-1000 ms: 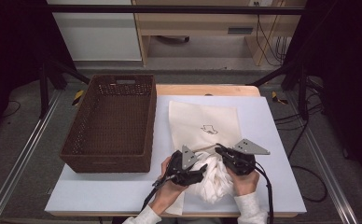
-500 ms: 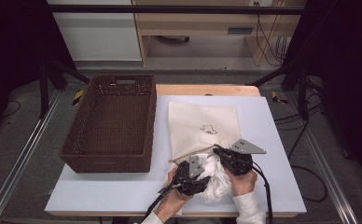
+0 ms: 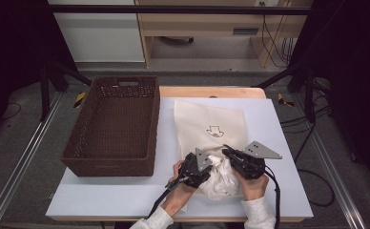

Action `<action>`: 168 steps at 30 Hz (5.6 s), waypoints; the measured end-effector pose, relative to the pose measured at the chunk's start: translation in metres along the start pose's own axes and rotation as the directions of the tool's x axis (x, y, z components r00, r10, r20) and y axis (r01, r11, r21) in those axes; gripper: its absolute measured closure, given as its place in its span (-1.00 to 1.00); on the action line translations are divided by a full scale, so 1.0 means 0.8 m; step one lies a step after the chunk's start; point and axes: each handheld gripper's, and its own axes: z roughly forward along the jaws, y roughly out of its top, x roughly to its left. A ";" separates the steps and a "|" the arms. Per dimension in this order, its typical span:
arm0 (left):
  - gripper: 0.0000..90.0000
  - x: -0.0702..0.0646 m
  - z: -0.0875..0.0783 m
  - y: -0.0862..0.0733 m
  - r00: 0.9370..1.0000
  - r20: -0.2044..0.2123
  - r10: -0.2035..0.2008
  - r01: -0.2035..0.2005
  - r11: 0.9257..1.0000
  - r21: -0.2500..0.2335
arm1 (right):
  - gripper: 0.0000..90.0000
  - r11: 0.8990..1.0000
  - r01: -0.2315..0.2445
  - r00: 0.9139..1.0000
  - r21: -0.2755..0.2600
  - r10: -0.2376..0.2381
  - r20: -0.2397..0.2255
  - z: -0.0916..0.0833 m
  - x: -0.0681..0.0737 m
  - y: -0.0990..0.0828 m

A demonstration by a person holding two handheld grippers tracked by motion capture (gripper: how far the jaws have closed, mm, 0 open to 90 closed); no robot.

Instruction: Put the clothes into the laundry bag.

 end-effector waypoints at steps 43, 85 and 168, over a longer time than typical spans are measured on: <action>0.54 -0.019 -0.019 0.003 0.995 0.101 -0.017 0.023 0.998 -0.059 | 0.94 1.000 -0.004 1.000 0.017 0.004 -0.001 0.005 -0.001 -0.004; 0.75 -0.009 -0.007 -0.006 0.994 0.094 -0.050 0.057 0.996 -0.074 | 0.94 1.000 -0.017 1.000 0.023 0.017 0.000 0.012 -0.004 -0.008; 0.73 -0.032 0.068 0.026 0.999 0.047 -0.017 0.021 0.996 -0.088 | 0.95 0.999 -0.039 0.999 0.022 0.038 0.010 0.003 -0.006 -0.001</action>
